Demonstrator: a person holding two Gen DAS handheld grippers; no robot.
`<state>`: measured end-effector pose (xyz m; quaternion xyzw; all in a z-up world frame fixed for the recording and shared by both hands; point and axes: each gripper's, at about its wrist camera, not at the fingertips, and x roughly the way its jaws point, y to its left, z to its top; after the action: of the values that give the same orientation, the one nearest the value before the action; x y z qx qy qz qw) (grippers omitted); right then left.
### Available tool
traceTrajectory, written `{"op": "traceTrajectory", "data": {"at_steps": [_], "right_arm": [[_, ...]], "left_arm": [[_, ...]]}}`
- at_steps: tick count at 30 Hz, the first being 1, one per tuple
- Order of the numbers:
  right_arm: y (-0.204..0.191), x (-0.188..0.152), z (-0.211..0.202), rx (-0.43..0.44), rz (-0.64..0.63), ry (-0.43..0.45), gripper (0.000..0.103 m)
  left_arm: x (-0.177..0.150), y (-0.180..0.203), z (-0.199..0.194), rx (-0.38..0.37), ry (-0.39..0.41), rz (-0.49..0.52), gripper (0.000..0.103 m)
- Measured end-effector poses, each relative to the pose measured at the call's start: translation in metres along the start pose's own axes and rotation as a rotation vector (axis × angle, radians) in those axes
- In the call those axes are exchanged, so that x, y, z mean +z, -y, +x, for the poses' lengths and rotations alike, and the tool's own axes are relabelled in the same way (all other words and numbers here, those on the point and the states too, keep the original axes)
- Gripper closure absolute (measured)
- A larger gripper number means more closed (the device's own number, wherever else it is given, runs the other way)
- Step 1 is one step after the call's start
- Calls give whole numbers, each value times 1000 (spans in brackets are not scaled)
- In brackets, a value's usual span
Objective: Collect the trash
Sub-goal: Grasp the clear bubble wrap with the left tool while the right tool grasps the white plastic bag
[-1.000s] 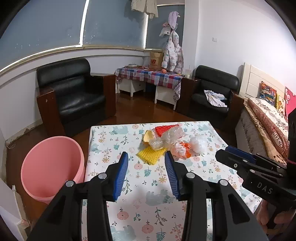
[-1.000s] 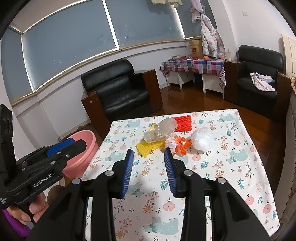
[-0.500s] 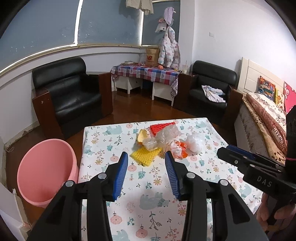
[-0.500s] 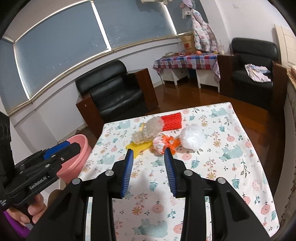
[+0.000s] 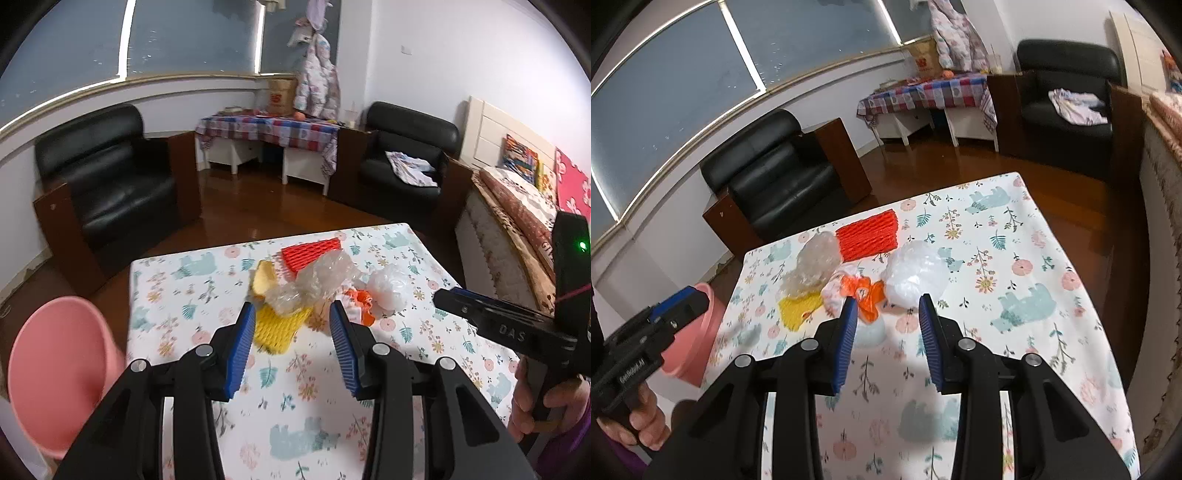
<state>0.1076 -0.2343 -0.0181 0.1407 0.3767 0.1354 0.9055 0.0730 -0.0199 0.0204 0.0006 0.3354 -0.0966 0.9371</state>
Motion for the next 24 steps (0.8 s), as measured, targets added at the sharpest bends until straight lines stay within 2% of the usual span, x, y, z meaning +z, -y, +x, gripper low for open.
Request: {"op": "traceTrajectory", "data": {"at_steps": [9, 11, 15, 20, 24], "right_arm": [[5, 15, 28, -14, 23, -23, 68], [7, 16, 31, -20, 30, -28, 56], [10, 19, 38, -14, 46, -33, 55], [8, 24, 55, -15, 45, -56, 55], [6, 23, 71, -38, 35, -78, 55]], "left_arm": [[19, 10, 65, -89, -69, 108, 62], [24, 14, 78, -98, -72, 124, 62], [32, 14, 106, -112, -89, 149, 61], [29, 12, 137, -137, -143, 161, 58], [22, 12, 145, -147, -138, 156, 58]]}}
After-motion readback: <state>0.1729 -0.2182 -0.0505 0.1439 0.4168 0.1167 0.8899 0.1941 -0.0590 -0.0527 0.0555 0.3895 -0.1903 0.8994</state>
